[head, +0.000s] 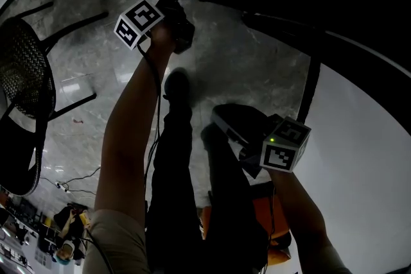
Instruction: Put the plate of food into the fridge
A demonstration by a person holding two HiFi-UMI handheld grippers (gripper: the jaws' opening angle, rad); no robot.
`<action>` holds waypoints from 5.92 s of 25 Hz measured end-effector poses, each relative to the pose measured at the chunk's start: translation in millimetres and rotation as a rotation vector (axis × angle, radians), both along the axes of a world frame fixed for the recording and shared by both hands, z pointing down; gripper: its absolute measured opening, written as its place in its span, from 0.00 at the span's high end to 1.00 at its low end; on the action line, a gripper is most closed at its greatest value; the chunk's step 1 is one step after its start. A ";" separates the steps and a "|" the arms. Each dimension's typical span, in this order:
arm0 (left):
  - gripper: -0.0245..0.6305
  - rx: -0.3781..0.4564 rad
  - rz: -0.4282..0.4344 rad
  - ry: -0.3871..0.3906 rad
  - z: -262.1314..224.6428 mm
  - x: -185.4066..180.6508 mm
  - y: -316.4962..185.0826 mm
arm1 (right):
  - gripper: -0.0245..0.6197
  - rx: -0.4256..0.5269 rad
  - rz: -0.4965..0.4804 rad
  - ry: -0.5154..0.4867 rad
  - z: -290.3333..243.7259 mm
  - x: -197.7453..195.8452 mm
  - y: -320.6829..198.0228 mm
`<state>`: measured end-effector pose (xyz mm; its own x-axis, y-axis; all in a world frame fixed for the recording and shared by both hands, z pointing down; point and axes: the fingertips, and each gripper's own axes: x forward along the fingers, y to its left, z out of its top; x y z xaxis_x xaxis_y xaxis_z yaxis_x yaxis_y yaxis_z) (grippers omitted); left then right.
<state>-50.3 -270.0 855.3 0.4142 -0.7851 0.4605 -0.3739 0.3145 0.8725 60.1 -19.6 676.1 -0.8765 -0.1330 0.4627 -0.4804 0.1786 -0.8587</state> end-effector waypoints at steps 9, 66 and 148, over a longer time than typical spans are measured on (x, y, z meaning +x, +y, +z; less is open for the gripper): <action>0.89 0.010 -0.011 0.013 -5.8 0.6 -11.0 | 0.92 -0.004 0.008 -0.001 -0.4 -1.2 -4.8; 0.80 -0.037 0.179 -0.041 1.9 78.0 2.0 | 0.92 -0.061 0.070 0.028 17.8 13.9 13.2; 0.95 0.258 0.876 -0.553 -281.3 -12.5 132.2 | 0.92 0.326 -0.347 0.309 -173.8 -58.6 43.2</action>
